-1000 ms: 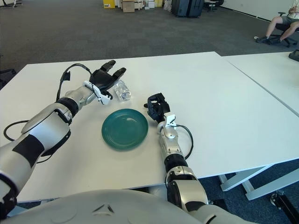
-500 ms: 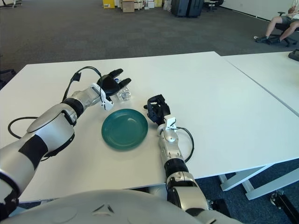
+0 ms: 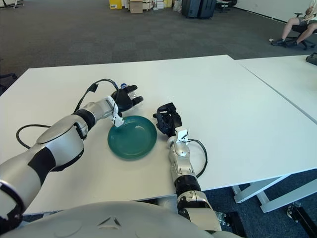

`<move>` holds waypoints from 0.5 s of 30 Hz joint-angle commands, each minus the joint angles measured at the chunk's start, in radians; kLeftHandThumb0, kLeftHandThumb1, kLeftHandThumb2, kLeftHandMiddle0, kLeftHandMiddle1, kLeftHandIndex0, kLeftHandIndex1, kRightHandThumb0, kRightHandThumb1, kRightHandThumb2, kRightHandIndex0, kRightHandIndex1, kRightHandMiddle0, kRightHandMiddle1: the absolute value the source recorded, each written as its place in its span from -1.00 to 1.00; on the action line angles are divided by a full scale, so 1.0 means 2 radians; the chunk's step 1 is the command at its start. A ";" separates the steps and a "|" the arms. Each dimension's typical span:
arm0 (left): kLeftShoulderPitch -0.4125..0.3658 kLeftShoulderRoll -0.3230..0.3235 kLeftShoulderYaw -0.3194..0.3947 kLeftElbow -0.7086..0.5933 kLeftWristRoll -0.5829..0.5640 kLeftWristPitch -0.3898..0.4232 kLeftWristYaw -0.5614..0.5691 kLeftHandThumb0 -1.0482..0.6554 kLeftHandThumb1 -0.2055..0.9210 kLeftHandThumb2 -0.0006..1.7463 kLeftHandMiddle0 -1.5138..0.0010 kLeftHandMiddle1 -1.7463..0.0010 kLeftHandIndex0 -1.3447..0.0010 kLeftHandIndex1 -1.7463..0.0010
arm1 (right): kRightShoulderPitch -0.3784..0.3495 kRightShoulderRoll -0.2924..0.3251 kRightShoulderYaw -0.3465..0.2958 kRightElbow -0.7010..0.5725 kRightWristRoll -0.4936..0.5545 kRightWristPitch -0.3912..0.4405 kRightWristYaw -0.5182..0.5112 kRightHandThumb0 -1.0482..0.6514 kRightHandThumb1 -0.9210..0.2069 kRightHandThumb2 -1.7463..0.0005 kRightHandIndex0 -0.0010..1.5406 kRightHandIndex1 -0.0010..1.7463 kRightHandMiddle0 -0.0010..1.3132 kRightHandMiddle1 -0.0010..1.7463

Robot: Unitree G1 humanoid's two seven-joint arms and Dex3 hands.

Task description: Put the bottle into the plate.

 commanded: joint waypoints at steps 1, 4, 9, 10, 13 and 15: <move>0.025 -0.001 -0.002 0.006 -0.003 -0.002 -0.015 -0.38 0.18 -0.12 0.73 0.96 1.00 0.32 | 0.027 0.001 -0.007 0.018 0.013 0.008 0.004 -0.19 -0.77 0.22 -0.44 0.36 -0.57 0.98; 0.028 0.000 -0.001 0.006 -0.004 0.000 -0.021 -0.34 0.18 -0.09 0.70 0.96 1.00 0.25 | 0.030 0.002 -0.008 0.015 0.016 0.003 0.006 -0.19 -0.78 0.23 -0.44 0.36 -0.56 0.97; 0.028 0.003 -0.001 0.006 -0.006 0.000 -0.025 -0.30 0.18 -0.05 0.69 0.97 1.00 0.19 | 0.037 0.002 -0.007 0.009 0.019 -0.001 0.009 -0.19 -0.78 0.24 -0.44 0.35 -0.56 0.97; 0.027 0.005 -0.001 0.006 -0.005 0.000 -0.026 -0.27 0.16 -0.03 0.68 0.97 1.00 0.17 | 0.037 0.002 -0.007 0.008 0.020 -0.003 0.009 -0.19 -0.78 0.24 -0.43 0.35 -0.56 0.97; 0.027 0.008 0.000 0.006 -0.007 -0.001 -0.030 -0.22 0.14 0.02 0.68 0.98 1.00 0.13 | 0.039 0.002 -0.007 0.007 0.021 -0.006 0.010 -0.19 -0.79 0.25 -0.41 0.35 -0.56 0.96; 0.027 0.009 0.001 0.006 -0.009 -0.001 -0.031 -0.20 0.13 0.04 0.68 0.98 1.00 0.12 | 0.040 0.002 -0.007 0.007 0.021 -0.007 0.010 -0.19 -0.79 0.25 -0.41 0.35 -0.55 0.96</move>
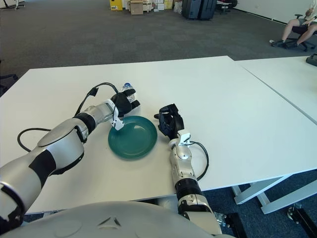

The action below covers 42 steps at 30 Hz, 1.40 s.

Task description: Put the bottle into the plate.

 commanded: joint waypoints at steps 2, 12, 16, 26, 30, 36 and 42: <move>0.015 0.009 0.005 0.007 -0.008 -0.006 -0.021 -0.17 0.11 0.08 0.67 0.98 1.00 0.08 | 0.024 0.001 -0.004 0.017 0.007 0.010 0.002 -0.19 -0.79 0.26 -0.39 0.36 -0.55 0.95; 0.018 0.026 0.046 0.006 -0.049 -0.010 -0.032 -0.01 0.06 0.23 0.53 0.94 0.97 -0.19 | 0.018 -0.003 -0.006 0.030 0.007 0.004 0.006 -0.19 -0.80 0.27 -0.36 0.37 -0.54 0.94; 0.019 0.029 0.066 0.005 -0.069 -0.006 -0.044 0.08 0.02 0.33 0.48 0.92 0.93 -0.23 | 0.018 -0.003 -0.006 0.032 0.008 0.004 0.008 -0.19 -0.80 0.28 -0.35 0.38 -0.54 0.94; 0.013 0.039 0.094 0.004 -0.091 0.004 -0.066 0.29 -0.09 0.54 0.48 0.92 0.94 -0.22 | 0.015 -0.001 -0.009 0.039 0.013 0.001 0.020 -0.19 -0.79 0.29 -0.38 0.37 -0.50 0.91; 0.011 0.042 0.099 0.003 -0.095 0.005 -0.073 0.32 -0.13 0.57 0.49 0.93 0.96 -0.21 | 0.012 -0.002 -0.011 0.043 0.016 0.003 0.026 -0.19 -0.81 0.31 -0.40 0.35 -0.50 0.91; 0.004 0.057 0.112 0.002 -0.103 0.003 -0.083 0.38 -0.21 0.61 0.52 0.95 0.98 -0.19 | 0.004 -0.004 -0.011 0.050 0.010 0.008 0.029 -0.19 -0.83 0.35 -0.42 0.33 -0.50 0.89; 0.001 0.069 0.123 0.002 -0.111 0.007 -0.097 0.44 -0.24 0.65 0.50 0.95 0.97 -0.18 | -0.002 -0.005 -0.009 0.055 0.005 0.008 0.027 -0.19 -0.86 0.37 -0.43 0.33 -0.51 0.89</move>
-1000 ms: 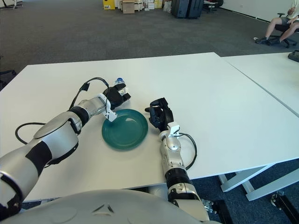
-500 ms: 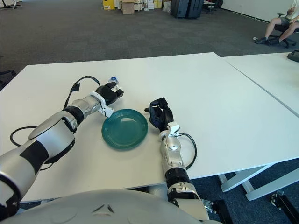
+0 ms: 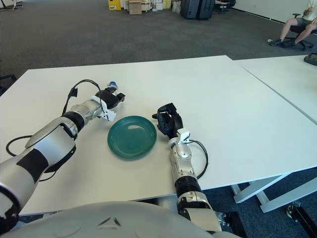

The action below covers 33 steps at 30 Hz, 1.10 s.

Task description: Put the bottle into the plate.

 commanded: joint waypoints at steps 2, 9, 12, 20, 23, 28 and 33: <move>-0.005 0.024 0.013 0.002 -0.011 0.005 -0.017 0.46 -0.25 0.66 0.48 0.94 0.96 -0.18 | 0.016 -0.001 -0.001 0.031 0.000 0.013 -0.003 -0.19 -0.87 0.39 -0.44 0.34 -0.52 0.89; 0.009 0.047 0.039 0.001 -0.031 0.013 -0.020 0.42 -0.22 0.67 0.37 0.88 0.80 -0.53 | 0.015 0.002 0.005 0.029 -0.009 0.009 -0.011 -0.19 -0.88 0.39 -0.43 0.34 -0.52 0.89; 0.010 0.051 0.042 0.001 -0.032 0.016 -0.019 0.04 -0.20 0.63 0.28 0.83 0.40 -0.84 | 0.016 0.003 0.010 0.024 -0.012 0.011 -0.014 -0.19 -0.86 0.38 -0.42 0.34 -0.51 0.89; 0.010 0.053 0.049 0.000 -0.035 0.020 -0.016 -0.31 -0.14 0.56 0.16 0.69 0.08 -0.99 | 0.019 0.002 0.016 0.017 -0.013 0.012 -0.011 -0.20 -0.73 0.22 -0.39 0.34 -0.49 0.92; 0.010 0.053 0.051 -0.001 -0.035 0.020 -0.014 -0.33 -0.16 0.57 0.20 0.50 0.05 -1.00 | 0.019 0.002 0.017 0.016 -0.012 0.013 -0.011 -0.20 -0.69 0.19 -0.39 0.34 -0.47 0.93; 0.010 0.052 0.057 -0.001 -0.038 0.021 -0.013 -0.34 -0.18 0.59 0.24 0.25 0.03 -1.00 | 0.019 0.001 0.017 0.017 -0.011 0.015 -0.012 -0.20 -0.66 0.16 -0.38 0.34 -0.46 0.93; 0.010 0.052 0.057 -0.001 -0.038 0.021 -0.013 -0.34 -0.19 0.60 0.26 0.19 0.02 -1.00 | 0.017 0.001 0.017 0.018 -0.011 0.017 -0.014 -0.20 -0.65 0.15 -0.38 0.34 -0.46 0.93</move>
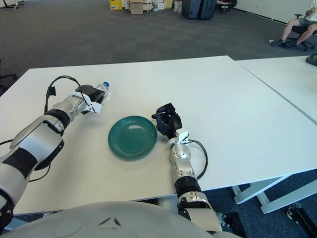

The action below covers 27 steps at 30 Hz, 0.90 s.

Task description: Put the bottle into the plate.

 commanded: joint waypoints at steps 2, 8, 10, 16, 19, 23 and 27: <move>0.007 -0.003 0.003 0.002 -0.005 -0.004 -0.005 -0.34 -0.19 0.60 0.26 0.18 0.02 -1.00 | 0.017 0.002 0.001 0.020 -0.001 0.017 -0.003 -0.20 -0.65 0.15 -0.37 0.34 -0.46 0.93; 0.007 -0.003 0.003 0.002 -0.006 -0.004 -0.005 -0.34 -0.19 0.60 0.26 0.17 0.02 -1.00 | 0.017 0.002 0.001 0.020 -0.001 0.017 -0.003 -0.20 -0.65 0.15 -0.37 0.34 -0.46 0.93; 0.007 -0.003 0.003 0.002 -0.006 -0.004 -0.005 -0.34 -0.19 0.60 0.27 0.17 0.02 -1.00 | 0.016 0.002 0.000 0.021 0.000 0.017 -0.003 -0.20 -0.65 0.15 -0.37 0.34 -0.46 0.93; 0.007 -0.003 0.003 0.002 -0.006 -0.004 -0.005 -0.34 -0.19 0.60 0.27 0.16 0.02 -1.00 | 0.014 0.001 0.000 0.023 0.000 0.017 -0.003 -0.20 -0.65 0.14 -0.37 0.34 -0.46 0.93; 0.007 -0.003 0.003 0.002 -0.006 -0.004 -0.005 -0.34 -0.19 0.60 0.27 0.15 0.02 -1.00 | 0.014 0.001 0.000 0.024 0.000 0.017 -0.003 -0.20 -0.64 0.14 -0.37 0.34 -0.46 0.93; 0.007 -0.003 0.003 0.002 -0.006 -0.004 -0.005 -0.34 -0.19 0.60 0.28 0.15 0.02 -1.00 | 0.014 0.001 0.000 0.024 0.000 0.016 -0.003 -0.20 -0.64 0.14 -0.37 0.34 -0.46 0.93; 0.007 -0.003 0.003 0.002 -0.006 -0.004 -0.005 -0.34 -0.19 0.60 0.28 0.15 0.02 -1.00 | 0.015 0.001 0.000 0.023 0.000 0.016 -0.003 -0.20 -0.64 0.14 -0.37 0.34 -0.46 0.93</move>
